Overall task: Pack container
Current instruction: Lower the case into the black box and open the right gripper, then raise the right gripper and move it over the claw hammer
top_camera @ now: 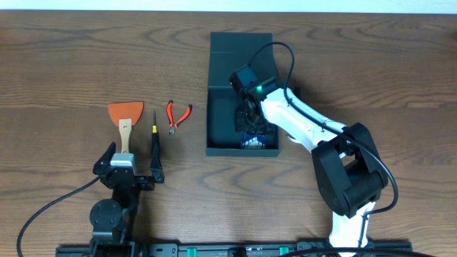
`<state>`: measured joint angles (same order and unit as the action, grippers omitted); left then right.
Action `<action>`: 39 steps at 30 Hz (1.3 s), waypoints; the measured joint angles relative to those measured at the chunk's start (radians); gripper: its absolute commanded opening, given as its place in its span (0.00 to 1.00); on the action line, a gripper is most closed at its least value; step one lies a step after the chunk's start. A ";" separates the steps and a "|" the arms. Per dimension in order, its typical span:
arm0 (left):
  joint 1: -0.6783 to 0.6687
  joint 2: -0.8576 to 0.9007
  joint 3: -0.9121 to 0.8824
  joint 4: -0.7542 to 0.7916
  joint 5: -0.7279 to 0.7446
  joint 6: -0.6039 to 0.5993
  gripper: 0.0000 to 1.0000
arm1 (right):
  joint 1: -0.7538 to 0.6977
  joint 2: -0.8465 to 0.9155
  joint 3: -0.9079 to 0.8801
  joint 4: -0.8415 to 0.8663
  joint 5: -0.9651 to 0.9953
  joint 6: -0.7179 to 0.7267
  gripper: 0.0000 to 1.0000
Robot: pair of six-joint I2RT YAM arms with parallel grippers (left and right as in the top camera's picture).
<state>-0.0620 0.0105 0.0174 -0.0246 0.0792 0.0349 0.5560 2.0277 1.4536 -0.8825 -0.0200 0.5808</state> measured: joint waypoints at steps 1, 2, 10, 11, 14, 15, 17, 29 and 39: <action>0.000 0.000 0.000 0.000 0.000 0.000 0.99 | 0.000 0.000 0.008 0.001 -0.004 0.005 0.40; 0.000 0.000 0.000 0.000 0.000 0.000 0.98 | 0.000 0.000 0.013 0.002 -0.006 -0.003 0.41; 0.000 0.000 0.000 0.000 0.000 0.000 0.99 | 0.000 0.000 0.167 -0.085 -0.007 -0.030 0.44; 0.000 0.000 0.000 0.000 0.000 0.000 0.98 | 0.000 0.000 0.196 -0.109 -0.004 -0.032 0.44; 0.000 0.000 0.000 0.000 0.000 0.000 0.99 | 0.000 0.000 0.284 -0.196 0.018 -0.037 0.43; 0.000 0.000 0.000 0.000 0.000 0.000 0.98 | -0.001 0.000 0.314 -0.227 0.026 -0.039 0.43; 0.000 0.000 0.000 0.000 0.000 0.000 0.99 | -0.006 0.000 0.370 -0.294 0.045 -0.040 0.43; 0.000 0.000 0.000 0.000 0.000 0.000 0.98 | -0.172 -0.015 0.476 -0.539 0.098 -0.044 0.46; 0.000 0.000 0.000 0.000 0.000 0.000 0.98 | -0.248 -0.015 0.476 -0.577 0.122 -0.074 0.53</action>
<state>-0.0620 0.0101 0.0174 -0.0246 0.0792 0.0349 0.3080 2.0129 1.9301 -1.4593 0.1017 0.5072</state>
